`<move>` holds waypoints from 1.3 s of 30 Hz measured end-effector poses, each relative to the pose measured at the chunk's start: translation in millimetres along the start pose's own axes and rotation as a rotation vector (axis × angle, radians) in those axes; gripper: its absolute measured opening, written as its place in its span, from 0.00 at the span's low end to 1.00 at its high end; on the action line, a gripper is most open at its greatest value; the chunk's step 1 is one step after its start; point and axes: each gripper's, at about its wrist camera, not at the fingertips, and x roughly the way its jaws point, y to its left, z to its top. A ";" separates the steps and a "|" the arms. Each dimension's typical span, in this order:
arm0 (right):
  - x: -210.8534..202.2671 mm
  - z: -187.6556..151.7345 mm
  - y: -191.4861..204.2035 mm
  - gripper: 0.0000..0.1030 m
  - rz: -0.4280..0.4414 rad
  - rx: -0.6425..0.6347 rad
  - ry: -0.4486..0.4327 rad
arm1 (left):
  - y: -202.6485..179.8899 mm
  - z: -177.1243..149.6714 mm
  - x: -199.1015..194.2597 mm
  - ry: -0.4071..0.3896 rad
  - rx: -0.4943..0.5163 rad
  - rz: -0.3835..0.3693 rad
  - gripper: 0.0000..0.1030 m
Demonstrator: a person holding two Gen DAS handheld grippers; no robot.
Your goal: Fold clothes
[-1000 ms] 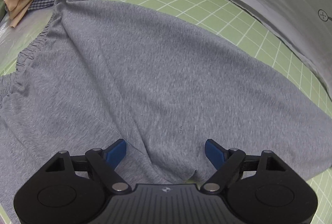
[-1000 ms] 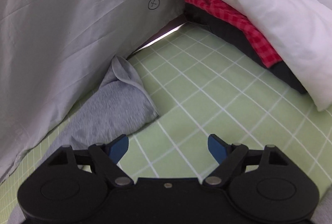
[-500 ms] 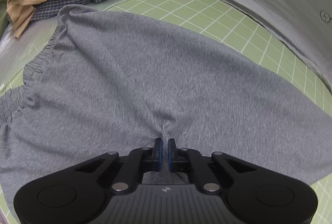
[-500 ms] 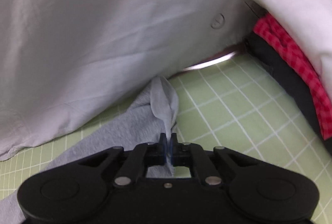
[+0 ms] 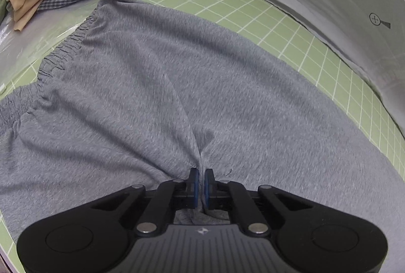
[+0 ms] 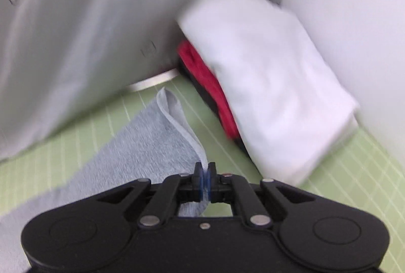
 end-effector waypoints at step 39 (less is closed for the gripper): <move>84.1 63.4 47.9 0.27 0.036 -0.127 -0.163 | -28.5 32.8 -5.3 -0.090 0.137 0.044 0.66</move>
